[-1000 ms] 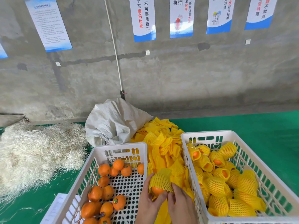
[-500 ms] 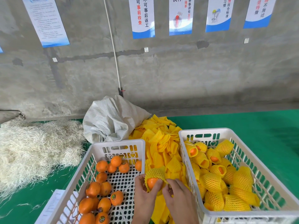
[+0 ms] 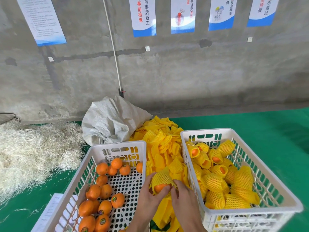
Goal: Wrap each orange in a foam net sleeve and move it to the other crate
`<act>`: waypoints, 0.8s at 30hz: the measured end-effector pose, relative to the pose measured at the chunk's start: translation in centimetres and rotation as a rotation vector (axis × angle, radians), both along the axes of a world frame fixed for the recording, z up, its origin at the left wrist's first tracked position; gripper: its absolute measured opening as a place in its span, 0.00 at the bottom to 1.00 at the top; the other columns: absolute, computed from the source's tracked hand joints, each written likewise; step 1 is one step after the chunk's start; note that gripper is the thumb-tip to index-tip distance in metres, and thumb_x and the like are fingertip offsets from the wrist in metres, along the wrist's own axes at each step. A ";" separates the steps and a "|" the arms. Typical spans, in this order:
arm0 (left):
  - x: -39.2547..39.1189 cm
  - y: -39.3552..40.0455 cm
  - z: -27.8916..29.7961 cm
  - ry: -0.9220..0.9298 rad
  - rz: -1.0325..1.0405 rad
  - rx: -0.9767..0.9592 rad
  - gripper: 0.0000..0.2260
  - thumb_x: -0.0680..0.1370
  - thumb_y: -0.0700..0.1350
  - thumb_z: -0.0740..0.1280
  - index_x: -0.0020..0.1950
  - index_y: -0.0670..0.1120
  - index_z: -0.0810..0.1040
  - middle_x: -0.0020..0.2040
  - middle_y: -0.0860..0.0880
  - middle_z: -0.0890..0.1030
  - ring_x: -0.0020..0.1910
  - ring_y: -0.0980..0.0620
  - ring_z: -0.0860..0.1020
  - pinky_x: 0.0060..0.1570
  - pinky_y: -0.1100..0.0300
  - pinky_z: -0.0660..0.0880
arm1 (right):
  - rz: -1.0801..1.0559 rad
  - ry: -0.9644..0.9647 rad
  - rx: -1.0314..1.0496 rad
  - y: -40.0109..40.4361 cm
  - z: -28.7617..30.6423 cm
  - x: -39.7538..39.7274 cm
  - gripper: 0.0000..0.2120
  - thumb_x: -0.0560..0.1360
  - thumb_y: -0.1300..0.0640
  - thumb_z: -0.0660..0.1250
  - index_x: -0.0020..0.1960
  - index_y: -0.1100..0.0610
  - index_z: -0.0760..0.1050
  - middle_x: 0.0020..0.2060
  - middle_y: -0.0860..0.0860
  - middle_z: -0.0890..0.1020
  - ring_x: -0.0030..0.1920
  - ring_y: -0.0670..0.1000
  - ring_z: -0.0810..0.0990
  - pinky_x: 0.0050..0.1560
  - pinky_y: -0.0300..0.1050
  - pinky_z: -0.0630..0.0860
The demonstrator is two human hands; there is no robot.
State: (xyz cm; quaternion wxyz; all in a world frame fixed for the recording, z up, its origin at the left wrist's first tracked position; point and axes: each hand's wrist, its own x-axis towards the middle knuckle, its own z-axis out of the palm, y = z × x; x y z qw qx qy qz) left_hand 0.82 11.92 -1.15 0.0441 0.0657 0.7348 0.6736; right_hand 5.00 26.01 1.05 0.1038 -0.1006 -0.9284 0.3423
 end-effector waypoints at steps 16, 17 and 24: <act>-0.7 7.5 4.3 0.126 -0.114 -0.193 0.29 0.79 0.43 0.75 0.79 0.51 0.68 0.75 0.55 0.71 0.74 0.55 0.70 0.70 0.59 0.74 | -0.257 0.157 -0.832 3.6 0.6 0.1 0.35 0.76 0.35 0.65 0.78 0.50 0.65 0.62 0.49 0.81 0.53 0.44 0.83 0.52 0.44 0.79; -0.8 8.0 4.5 0.122 -0.199 -0.160 0.27 0.81 0.40 0.73 0.77 0.51 0.70 0.75 0.54 0.73 0.74 0.54 0.72 0.70 0.57 0.75 | -0.313 0.182 -0.939 4.1 0.3 -0.1 0.35 0.77 0.38 0.67 0.78 0.53 0.65 0.63 0.52 0.81 0.52 0.46 0.84 0.52 0.44 0.80; -1.4 9.5 4.3 0.172 -0.333 -0.239 0.12 0.84 0.38 0.67 0.67 0.43 0.81 0.62 0.46 0.84 0.62 0.49 0.82 0.65 0.46 0.78 | -0.380 0.234 -0.929 4.8 -1.3 0.4 0.25 0.82 0.46 0.65 0.76 0.52 0.67 0.63 0.46 0.78 0.60 0.50 0.81 0.56 0.51 0.80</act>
